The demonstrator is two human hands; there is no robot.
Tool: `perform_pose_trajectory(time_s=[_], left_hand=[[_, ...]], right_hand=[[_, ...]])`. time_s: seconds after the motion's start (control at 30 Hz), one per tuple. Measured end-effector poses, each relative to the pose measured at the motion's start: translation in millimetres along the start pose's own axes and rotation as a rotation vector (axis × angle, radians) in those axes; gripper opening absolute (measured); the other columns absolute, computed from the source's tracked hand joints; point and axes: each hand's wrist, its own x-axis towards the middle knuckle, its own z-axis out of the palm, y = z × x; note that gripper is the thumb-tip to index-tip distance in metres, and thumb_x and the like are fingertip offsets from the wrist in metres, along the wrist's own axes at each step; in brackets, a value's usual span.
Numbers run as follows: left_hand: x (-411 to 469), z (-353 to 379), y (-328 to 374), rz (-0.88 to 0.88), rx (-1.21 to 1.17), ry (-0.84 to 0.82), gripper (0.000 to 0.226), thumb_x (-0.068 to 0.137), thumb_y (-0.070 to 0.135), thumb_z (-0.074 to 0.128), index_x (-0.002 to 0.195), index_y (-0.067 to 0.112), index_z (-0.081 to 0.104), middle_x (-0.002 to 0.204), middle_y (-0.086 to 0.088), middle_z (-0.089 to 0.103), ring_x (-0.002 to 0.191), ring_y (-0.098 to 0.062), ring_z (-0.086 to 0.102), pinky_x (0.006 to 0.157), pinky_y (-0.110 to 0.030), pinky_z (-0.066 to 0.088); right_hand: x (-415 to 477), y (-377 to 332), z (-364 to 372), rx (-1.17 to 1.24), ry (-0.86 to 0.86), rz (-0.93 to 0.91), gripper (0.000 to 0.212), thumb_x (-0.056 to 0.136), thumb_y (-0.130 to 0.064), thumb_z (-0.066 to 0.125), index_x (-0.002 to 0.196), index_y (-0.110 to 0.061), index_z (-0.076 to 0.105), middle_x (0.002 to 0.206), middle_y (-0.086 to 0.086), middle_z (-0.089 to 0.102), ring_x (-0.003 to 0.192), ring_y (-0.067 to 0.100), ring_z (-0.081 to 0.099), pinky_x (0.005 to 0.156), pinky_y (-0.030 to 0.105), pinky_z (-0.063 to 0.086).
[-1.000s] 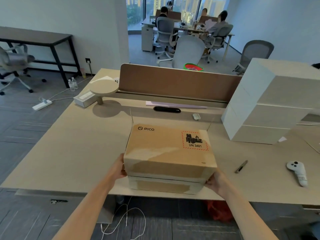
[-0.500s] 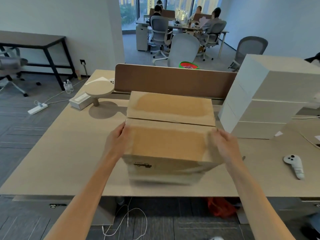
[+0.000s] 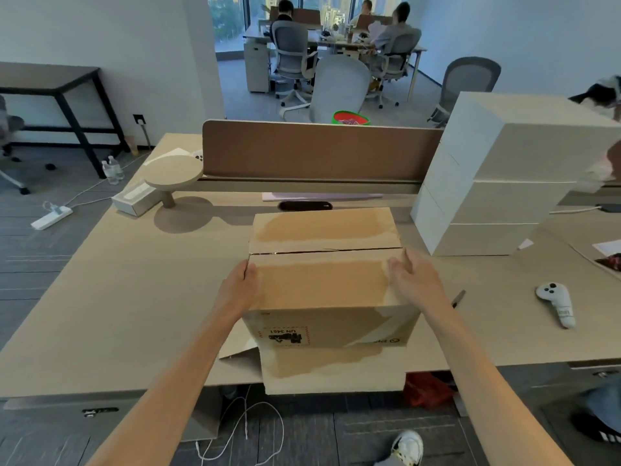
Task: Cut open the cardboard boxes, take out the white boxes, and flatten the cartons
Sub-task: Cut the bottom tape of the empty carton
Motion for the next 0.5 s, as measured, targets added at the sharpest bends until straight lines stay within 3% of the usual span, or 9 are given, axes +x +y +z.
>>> perform_pose_trajectory(time_s=[0.13,0.27,0.4,0.5], left_hand=[[5,10,-2,-0.018,-0.004,0.019,0.034,0.105,0.032,0.026,0.117,0.017,0.054,0.11,-0.001,0.057,0.103,-0.023,0.05,0.084,-0.035,0.035],[15,12,-7,-0.061,-0.007,0.037,0.037,0.104,0.033,0.026,0.126,0.018,0.052,0.118,-0.002,0.055,0.112,-0.025,0.049,0.088,-0.036,0.035],[28,16,-9,-0.09,0.059,0.04,0.04,0.104,0.033,0.028,0.135,0.017,0.047,0.132,-0.009,0.055,0.121,-0.031,0.048,0.096,-0.042,0.037],[32,30,-8,-0.133,0.056,-0.011,0.044,0.105,0.035,0.028,0.143,0.017,0.039,0.141,-0.011,0.049,0.128,-0.033,0.045,0.1,-0.043,0.036]], right_hand=[[4,0,2,-0.04,-0.015,-0.008,0.049,0.1,-0.042,0.039,0.141,-0.016,0.041,0.132,0.002,0.053,0.126,0.025,0.049,0.099,0.038,0.039],[13,0,22,-0.042,-0.095,0.036,0.038,0.102,-0.037,0.038,0.129,-0.012,0.043,0.121,0.004,0.055,0.106,0.024,0.053,0.084,0.033,0.039],[23,32,53,-0.006,-0.19,0.092,0.038,0.101,-0.037,0.042,0.124,-0.007,0.047,0.118,0.007,0.053,0.12,0.029,0.05,0.084,0.03,0.036],[34,43,53,0.079,-0.171,0.108,0.045,0.101,-0.039,0.044,0.135,-0.01,0.044,0.129,0.003,0.051,0.126,0.024,0.046,0.094,0.031,0.037]])
